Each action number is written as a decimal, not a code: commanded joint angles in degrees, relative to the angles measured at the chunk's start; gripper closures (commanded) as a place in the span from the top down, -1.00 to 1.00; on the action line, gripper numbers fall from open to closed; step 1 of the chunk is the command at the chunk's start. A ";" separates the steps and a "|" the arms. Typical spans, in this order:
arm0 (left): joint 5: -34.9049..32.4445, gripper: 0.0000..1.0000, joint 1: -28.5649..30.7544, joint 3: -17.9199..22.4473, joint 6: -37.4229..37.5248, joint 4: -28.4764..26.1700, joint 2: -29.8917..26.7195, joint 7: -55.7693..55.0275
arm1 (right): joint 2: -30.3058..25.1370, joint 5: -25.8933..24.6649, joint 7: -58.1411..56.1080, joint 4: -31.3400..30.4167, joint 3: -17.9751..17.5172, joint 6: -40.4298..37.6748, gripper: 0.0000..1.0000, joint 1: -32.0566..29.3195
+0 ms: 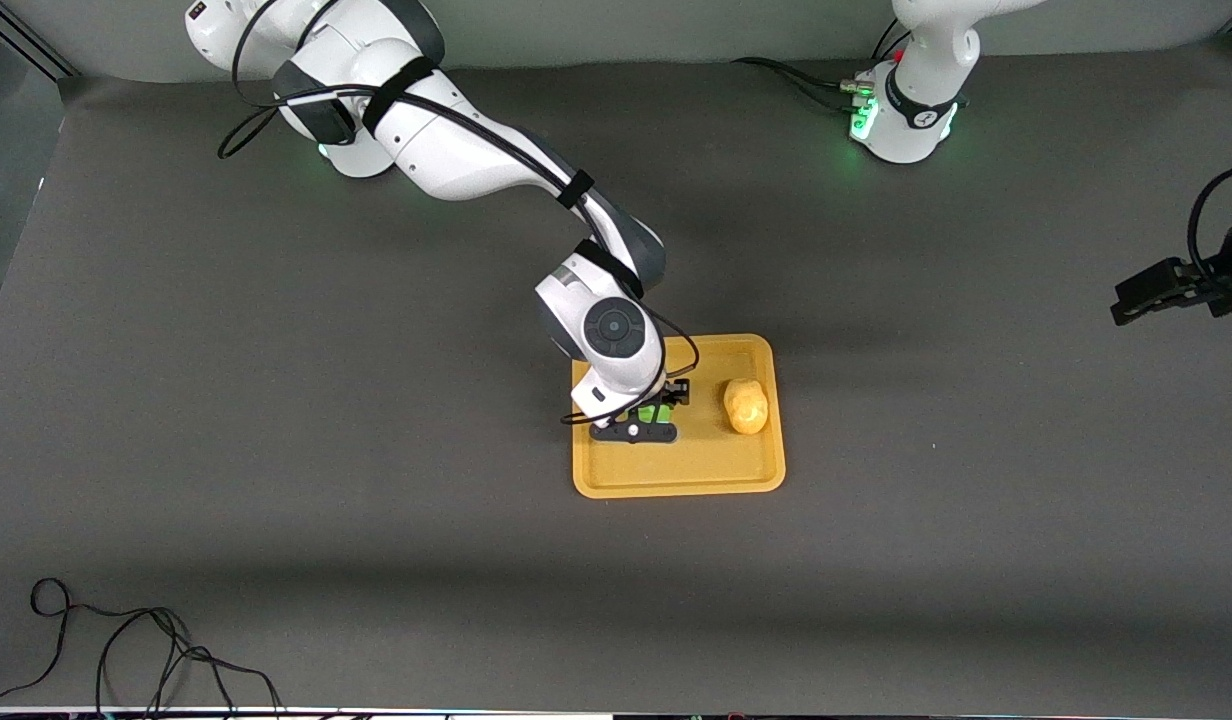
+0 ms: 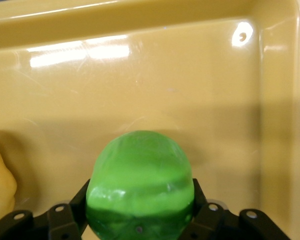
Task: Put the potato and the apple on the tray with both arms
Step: 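Lower the apple onto the tray beside the potato and open the right gripper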
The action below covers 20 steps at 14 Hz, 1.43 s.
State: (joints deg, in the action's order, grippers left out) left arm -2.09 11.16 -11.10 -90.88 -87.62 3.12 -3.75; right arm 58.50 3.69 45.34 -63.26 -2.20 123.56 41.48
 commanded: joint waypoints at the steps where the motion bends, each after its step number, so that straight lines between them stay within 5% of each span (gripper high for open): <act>1: 0.86 1.00 -2.72 3.98 -1.59 -4.84 -4.08 0.33 | 0.83 -0.53 1.06 1.65 0.44 -0.87 0.90 0.54; 8: 0.85 1.00 -2.29 3.98 2.20 -2.47 -4.35 0.33 | -4.52 -0.52 0.10 0.77 0.53 -4.99 1.00 -1.21; 15: 0.68 1.00 -2.11 3.98 2.12 -2.47 -4.35 -0.11 | -23.93 -0.26 -4.73 -16.44 0.53 -7.01 1.00 -8.33; 20: 0.59 1.00 -2.02 3.98 4.04 -2.03 -4.70 -0.20 | -31.42 3.16 -6.67 -18.83 1.06 -11.84 1.00 -14.04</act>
State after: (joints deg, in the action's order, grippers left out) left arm -1.75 9.53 -7.51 -89.04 -90.16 -0.81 -3.75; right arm 31.47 4.77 40.36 -78.71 -1.17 113.13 29.48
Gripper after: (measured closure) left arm 0.000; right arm 0.000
